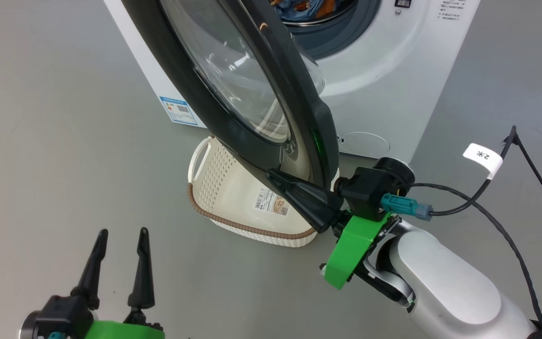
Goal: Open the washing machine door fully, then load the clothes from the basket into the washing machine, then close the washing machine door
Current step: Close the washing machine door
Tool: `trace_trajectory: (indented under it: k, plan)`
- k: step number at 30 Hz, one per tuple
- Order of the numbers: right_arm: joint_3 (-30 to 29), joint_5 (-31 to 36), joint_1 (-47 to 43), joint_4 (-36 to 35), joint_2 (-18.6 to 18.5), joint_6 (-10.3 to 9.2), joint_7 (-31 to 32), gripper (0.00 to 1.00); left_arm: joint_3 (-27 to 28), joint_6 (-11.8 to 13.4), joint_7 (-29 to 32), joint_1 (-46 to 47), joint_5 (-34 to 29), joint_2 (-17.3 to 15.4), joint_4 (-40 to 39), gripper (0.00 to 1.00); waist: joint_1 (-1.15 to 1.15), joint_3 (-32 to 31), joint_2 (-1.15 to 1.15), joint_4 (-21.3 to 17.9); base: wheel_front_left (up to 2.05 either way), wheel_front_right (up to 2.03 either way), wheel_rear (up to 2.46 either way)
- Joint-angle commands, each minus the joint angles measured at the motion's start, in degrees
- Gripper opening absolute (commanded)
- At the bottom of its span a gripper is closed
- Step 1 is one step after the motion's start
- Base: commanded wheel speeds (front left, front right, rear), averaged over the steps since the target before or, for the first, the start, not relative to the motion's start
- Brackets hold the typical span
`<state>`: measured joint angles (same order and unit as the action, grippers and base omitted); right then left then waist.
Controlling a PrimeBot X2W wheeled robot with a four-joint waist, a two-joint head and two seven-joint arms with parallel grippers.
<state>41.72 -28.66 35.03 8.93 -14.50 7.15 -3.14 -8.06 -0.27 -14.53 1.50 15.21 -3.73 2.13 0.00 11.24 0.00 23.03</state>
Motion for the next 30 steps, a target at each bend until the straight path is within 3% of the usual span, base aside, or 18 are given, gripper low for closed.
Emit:
trace_trajectory:
  k: [1, 30]
  plan:
    - [0.33, -0.78, 0.12, -0.87, 0.85, 0.34, -0.54, 0.00, 2.37, -0.40, -0.47, 1.60, -0.71, -0.81, -1.14, 1.00, 0.00, -0.05, 0.00, 0.04, 0.00, 0.00, 0.00]
    - [-4.62, -0.82, 2.50, 4.29, -0.47, 0.34, -0.13, 0.00, 3.29, -1.33, -0.47, 1.49, -2.48, 0.44, -1.33, 1.00, 0.00, 1.32, 0.00, -0.51, 0.00, 0.00, 0.00]
